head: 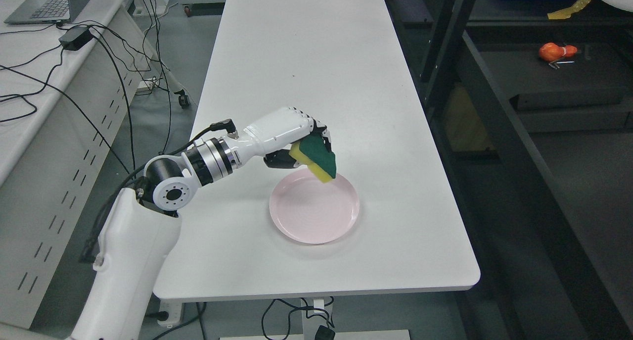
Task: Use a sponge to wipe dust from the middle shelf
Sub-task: 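Lift the sponge off the plate with the left hand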
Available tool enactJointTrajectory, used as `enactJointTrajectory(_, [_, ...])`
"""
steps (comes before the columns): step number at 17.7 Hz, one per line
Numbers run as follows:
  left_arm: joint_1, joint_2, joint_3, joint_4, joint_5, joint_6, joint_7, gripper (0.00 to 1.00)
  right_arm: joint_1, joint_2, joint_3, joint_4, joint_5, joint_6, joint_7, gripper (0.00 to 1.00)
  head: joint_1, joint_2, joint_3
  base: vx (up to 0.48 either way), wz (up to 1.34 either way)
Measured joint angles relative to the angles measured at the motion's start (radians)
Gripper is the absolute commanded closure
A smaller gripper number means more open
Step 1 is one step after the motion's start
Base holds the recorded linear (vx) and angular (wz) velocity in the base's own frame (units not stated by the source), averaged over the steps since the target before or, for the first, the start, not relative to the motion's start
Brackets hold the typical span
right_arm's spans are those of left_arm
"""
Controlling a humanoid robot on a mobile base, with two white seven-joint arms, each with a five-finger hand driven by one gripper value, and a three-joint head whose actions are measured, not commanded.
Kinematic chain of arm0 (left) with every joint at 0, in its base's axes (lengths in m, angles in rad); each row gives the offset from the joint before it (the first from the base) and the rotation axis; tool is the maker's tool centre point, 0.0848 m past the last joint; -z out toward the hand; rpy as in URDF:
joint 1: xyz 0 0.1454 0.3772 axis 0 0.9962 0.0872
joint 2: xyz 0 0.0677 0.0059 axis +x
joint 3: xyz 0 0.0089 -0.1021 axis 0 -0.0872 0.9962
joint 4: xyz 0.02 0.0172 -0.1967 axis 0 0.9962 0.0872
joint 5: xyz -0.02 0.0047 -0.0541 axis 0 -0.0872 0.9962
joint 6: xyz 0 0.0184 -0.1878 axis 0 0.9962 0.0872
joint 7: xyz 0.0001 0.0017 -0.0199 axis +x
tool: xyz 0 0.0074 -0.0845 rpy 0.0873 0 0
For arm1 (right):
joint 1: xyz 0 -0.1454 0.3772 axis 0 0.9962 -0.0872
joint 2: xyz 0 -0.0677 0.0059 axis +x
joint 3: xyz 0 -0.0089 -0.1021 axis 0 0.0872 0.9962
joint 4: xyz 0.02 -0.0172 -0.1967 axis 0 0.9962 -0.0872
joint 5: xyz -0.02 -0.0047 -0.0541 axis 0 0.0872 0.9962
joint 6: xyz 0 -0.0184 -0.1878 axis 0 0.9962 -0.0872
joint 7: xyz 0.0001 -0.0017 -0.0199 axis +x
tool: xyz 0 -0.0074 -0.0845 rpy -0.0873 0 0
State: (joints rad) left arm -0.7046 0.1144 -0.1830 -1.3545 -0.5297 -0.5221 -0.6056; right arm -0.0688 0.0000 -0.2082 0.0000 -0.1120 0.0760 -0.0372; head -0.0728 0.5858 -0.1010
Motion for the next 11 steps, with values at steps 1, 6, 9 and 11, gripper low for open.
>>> enactJointTrajectory(1, [0.008,-0.011,0.027,-0.004,0.085,0.051,0.006,1.00,0.000,0.000,0.000,0.000,0.000,0.000,0.000,0.00,0.0000,0.000,0.000,0.000,0.00])
enactJointTrajectory(6, [0.061,-0.053,0.125,-0.025,0.467,0.296,0.273,0.99,0.000,0.000,0.000,0.000,0.000,0.000,0.000,0.00,0.0000,0.000,0.000,0.000,0.00])
enactJointTrajectory(9, [0.122,-0.068,0.157,-0.034,0.576,0.354,0.396,1.00,0.000,0.000,0.000,0.000,0.000,0.000,0.000,0.00,0.0000,0.000,0.000,0.000,0.00])
enactJointTrajectory(11, [0.189,-0.078,0.179,-0.048,0.636,0.375,0.433,1.00,0.000,0.000,0.000,0.000,0.000,0.000,0.000,0.00,0.0000,0.000,0.000,0.000,0.00])
